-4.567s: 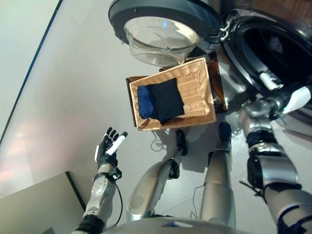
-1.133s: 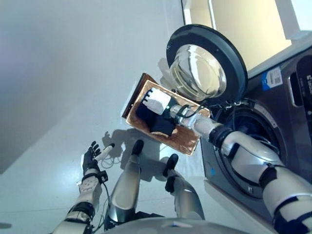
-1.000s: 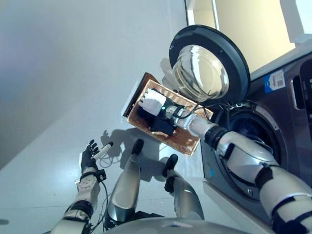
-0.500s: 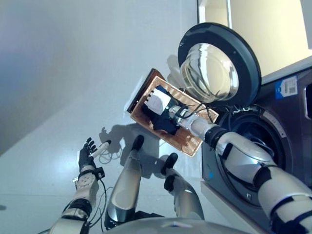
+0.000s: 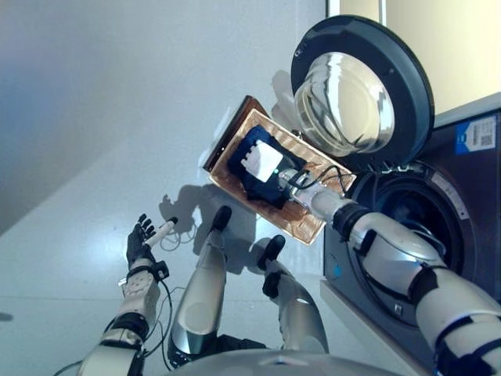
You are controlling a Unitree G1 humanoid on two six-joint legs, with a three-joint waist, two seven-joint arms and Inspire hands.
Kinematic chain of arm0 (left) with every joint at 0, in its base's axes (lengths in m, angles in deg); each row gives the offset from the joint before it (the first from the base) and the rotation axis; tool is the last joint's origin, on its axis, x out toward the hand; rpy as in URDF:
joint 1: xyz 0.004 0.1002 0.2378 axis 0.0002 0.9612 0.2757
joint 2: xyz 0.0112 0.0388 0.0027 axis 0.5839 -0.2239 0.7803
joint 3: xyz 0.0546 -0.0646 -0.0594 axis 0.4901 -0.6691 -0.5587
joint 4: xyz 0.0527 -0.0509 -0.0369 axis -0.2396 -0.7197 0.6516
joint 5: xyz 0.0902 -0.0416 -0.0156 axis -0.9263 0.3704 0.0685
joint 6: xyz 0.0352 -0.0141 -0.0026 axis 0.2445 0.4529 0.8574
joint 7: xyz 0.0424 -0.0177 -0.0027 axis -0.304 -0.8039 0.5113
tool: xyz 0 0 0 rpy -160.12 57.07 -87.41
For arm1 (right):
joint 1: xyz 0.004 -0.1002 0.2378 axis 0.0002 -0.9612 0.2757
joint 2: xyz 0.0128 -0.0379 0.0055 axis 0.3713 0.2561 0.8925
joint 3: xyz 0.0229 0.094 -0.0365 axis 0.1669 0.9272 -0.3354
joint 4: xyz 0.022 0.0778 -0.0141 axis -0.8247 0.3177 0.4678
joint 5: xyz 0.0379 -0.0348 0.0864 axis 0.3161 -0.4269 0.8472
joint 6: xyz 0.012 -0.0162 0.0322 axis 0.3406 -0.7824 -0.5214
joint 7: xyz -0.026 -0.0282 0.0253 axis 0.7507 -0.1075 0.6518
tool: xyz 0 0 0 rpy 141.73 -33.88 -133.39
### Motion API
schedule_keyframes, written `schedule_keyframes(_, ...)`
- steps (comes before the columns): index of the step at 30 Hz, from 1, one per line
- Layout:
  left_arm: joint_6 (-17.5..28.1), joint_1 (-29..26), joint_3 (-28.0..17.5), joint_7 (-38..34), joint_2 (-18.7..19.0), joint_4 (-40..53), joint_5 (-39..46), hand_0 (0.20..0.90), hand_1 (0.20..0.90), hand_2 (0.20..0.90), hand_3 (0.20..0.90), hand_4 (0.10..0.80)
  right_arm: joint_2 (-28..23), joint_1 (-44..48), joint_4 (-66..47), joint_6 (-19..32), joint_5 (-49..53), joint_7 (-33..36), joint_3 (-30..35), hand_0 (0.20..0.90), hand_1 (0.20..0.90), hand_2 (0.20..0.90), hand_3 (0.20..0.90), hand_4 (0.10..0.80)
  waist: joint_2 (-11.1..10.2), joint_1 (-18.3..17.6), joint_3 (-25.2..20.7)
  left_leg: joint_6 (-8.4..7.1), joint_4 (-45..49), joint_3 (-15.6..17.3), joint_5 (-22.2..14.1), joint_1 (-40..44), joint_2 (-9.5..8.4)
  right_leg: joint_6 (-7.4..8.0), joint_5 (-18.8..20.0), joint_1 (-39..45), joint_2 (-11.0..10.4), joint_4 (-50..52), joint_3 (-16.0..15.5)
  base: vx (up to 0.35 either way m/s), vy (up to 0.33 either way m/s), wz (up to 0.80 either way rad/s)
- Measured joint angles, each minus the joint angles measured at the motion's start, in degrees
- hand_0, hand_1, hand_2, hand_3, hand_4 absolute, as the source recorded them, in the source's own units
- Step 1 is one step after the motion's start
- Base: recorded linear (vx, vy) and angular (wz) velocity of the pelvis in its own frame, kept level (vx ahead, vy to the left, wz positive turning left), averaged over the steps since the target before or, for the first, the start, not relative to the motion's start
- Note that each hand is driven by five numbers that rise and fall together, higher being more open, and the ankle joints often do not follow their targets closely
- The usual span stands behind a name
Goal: Pick up the clothes and place them into the washing machine
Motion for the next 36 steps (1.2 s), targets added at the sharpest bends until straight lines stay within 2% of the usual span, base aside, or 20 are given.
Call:
schedule_keyframes(6, 0.1, 0.0, 0.0, 0.0, 0.0, 0.3, 0.3, 0.9, 0.9, 0.9, 0.9, 0.8, 0.0, -0.8, 0.1, 0.0, 1.3, 0.0, 0.7, 0.9, 0.9, 0.9, 0.9, 0.8, -0.3, 0.0, 0.2, 0.0, 0.0, -0.1, 0.0, -0.2, -0.01, 0.0, 0.0, -0.1, 0.0, 0.0, 0.0, 0.0, -0.003, 0.01)
schedule_keyframes(11, 0.2, 0.1, 0.1, 0.1, 0.0, 4.0, 1.5, 0.9, 0.9, 0.9, 0.9, 0.8, -1.1, -0.7, 0.5, 0.0, 2.3, 0.0, 1.3, 0.9, 0.9, 0.9, 0.9, 0.8, -0.5, 0.0, 0.7, -0.64, 0.2, -1.1, 0.5, -2.9, -0.01, -0.03, 0.0, -2.1, 0.0, 0.1, -1.3, 0.004, -0.02, 0.12)
schedule_keyframes(21, 0.5, 0.1, 0.2, 0.1, 0.2, 7.2, 2.2, 0.9, 0.9, 0.9, 0.9, 0.8, -1.2, -0.1, 1.7, -0.2, 3.0, 0.3, 1.7, 0.9, 0.9, 0.9, 0.9, 0.8, -0.6, 0.2, 1.3, -0.71, 0.3, -2.7, 1.1, -5.9, -0.05, -0.05, 0.0, -4.5, 0.1, 0.2, -2.2, 0.0, -0.014, 0.07)
schedule_keyframes(32, 1.4, 0.3, 0.4, 0.1, 1.5, 13.8, 4.1, 0.9, 0.9, 0.9, 0.9, 0.8, -0.8, 2.0, 4.4, -1.3, 6.8, 2.2, 3.9, 0.9, 0.9, 0.9, 0.9, 0.8, -0.5, 0.2, 1.3, -2.35, 0.4, -4.9, 2.4, -10.9, -0.12, -0.36, -0.9, -9.0, 0.3, 1.9, -4.5, 0.0, -0.012, 0.1)
schedule_keyframes(36, 1.4, 1.0, 1.9, 0.2, 1.8, 15.1, 4.3, 0.9, 0.9, 0.9, 0.9, 0.8, -0.7, 2.7, 5.0, -1.3, 7.0, 2.6, 4.1, 0.9, 0.9, 0.9, 0.9, 0.8, -0.5, 0.3, 1.3, -2.63, 0.2, -5.3, 2.7, -11.2, -0.1, -0.54, -1.7, -9.8, 0.0, 3.4, -4.6, 0.029, -0.01, 0.05)
